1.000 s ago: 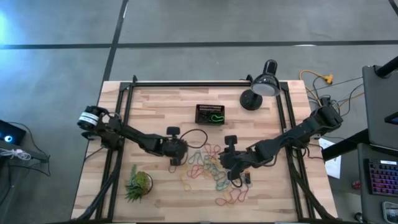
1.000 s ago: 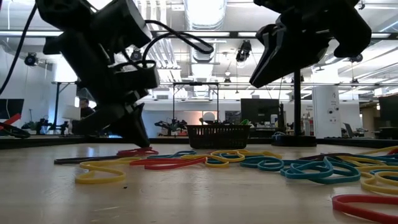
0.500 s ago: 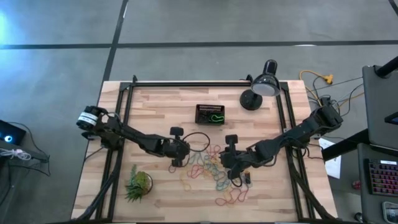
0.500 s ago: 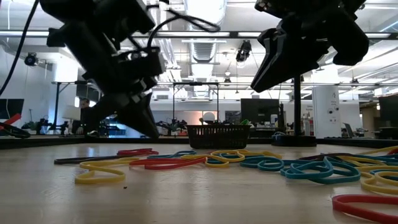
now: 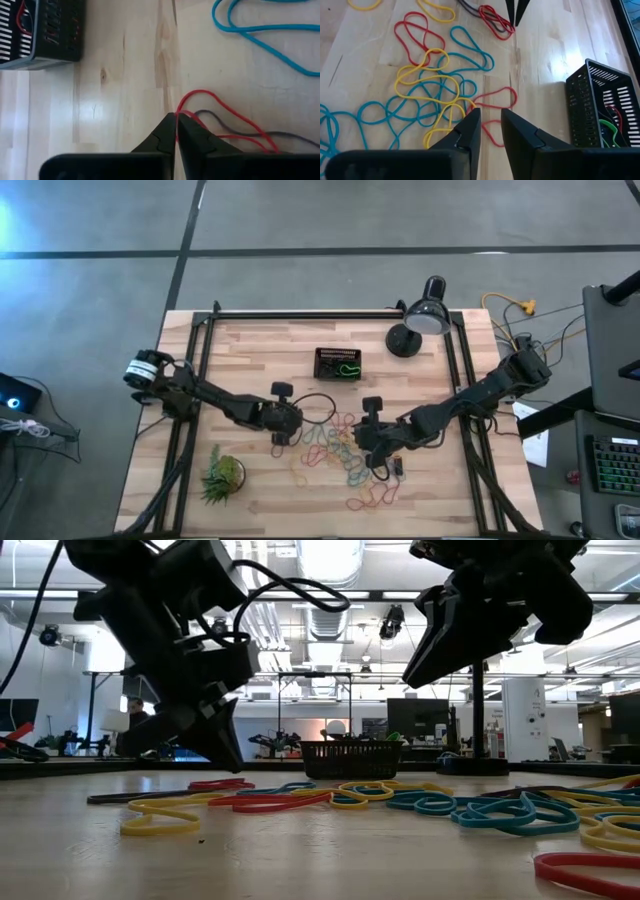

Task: Pick and place rubber bands into bin
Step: Put the red rubber band into the basket

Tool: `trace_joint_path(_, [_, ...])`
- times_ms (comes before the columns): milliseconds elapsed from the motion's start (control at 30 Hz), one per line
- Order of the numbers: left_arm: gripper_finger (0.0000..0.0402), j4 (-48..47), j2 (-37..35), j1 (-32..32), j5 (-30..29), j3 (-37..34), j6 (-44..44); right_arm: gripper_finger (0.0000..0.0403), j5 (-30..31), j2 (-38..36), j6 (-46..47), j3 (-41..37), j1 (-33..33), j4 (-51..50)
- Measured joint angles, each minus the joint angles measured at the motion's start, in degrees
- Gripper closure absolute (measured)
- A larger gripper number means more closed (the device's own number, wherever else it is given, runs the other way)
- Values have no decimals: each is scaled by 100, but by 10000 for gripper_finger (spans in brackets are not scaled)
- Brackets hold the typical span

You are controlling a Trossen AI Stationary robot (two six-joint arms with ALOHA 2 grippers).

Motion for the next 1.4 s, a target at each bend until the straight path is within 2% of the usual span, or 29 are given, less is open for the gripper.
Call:
trace_joint_path(333, [338,39,22,48,-133,-2,62,330,2,0,0,0,0,19])
trace_joint_path(600, [333,72,196,59,-17,-33,53,332,0,0,-2,-13,0,96])
trace_joint_path(900, [334,239,462,76,-150,-24,48,331,-2,2,-15,-20,0,137])
trace_joint_path(1133, [335,285,648,329,39,-30,-261,332,-5,2,-8,-24,0,144])
trace_joint_path(1233, [349,321,765,438,146,-33,-265,330,-5,2,-2,-24,0,144])
trace_joint_path(1400, [396,409,978,520,195,-33,-260,335,-11,2,2,-24,0,144])
